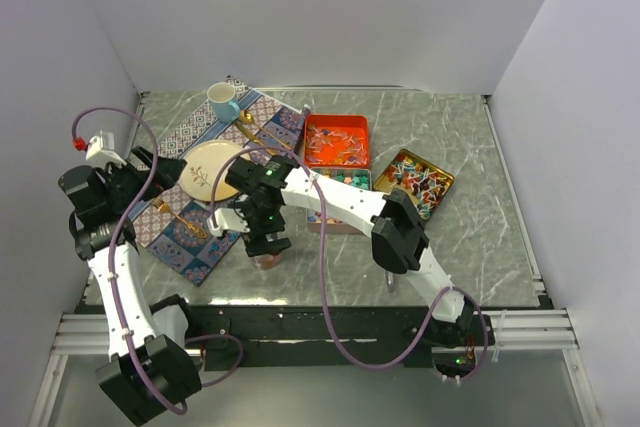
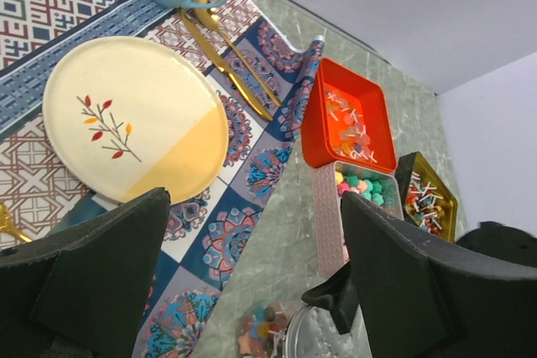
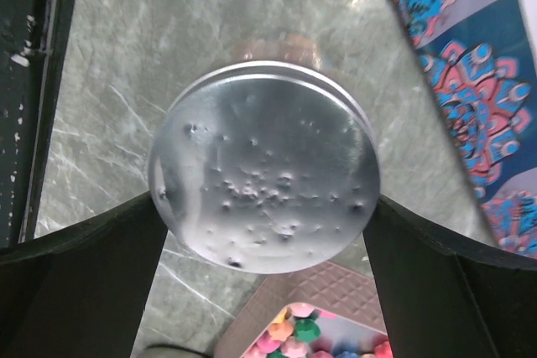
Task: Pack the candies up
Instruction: Close the bottle lid on the packing bottle, then move the packing bottle to the center of the board.
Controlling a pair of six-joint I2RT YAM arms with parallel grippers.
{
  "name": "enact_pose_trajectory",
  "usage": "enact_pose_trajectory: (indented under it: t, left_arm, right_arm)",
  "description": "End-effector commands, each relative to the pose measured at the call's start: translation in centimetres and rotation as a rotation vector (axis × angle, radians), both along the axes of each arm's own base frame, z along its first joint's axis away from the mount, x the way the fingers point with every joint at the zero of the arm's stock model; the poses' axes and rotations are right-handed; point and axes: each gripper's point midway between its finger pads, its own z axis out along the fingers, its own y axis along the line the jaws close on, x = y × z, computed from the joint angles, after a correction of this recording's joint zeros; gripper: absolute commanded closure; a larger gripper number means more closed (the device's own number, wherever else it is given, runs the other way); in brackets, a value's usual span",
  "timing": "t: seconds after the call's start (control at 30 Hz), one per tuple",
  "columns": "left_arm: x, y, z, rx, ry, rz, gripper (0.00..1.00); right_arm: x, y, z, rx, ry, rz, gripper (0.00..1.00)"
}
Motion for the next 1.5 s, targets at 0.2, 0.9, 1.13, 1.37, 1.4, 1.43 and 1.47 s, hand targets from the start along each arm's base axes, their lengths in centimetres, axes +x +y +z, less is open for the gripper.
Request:
enact_pose_trajectory:
  t: [0.2,0.9,1.13,1.37,1.4,1.43,1.47]
  left_arm:
    - [0.5,-0.3,2.8,0.02,-0.1,-0.037,0.11]
    - [-9.7,-5.8,-9.4,0.688,-0.197,-0.997,0.03]
    - [-9.8,-6.7,-13.3,0.768,-0.298,-1.23,0.03]
    - [-9.5,-10.3,-16.1,0.733,-0.497,-1.464,0.01]
    - [-9.0,-11.4,-16.3,0.715,-0.535,-1.48,0.01]
    - [-8.8,-11.8,-16.4,0.71,-0.549,-1.491,0.01]
    - [-8.2,-12.1,-16.3,0.693,-0.53,-1.495,0.01]
  right_arm:
    - [-0.4,-2.8,1.9,-0.019,0.025,-0.078,0.0]
    - [4.8,-11.2,14.5,0.319,0.003,-0.424,0.0]
    - [8.1,-9.3,18.1,0.451,-0.059,-0.443,0.0]
    - [13.5,-8.8,18.2,0.535,-0.079,-0.594,0.0]
    - [14.0,-8.8,18.7,0.547,-0.086,-0.606,0.0]
    - [14.7,-9.2,18.1,0.534,-0.069,-0.635,0.0]
    - [15.1,-9.3,18.2,0.534,-0.064,-0.646,0.0]
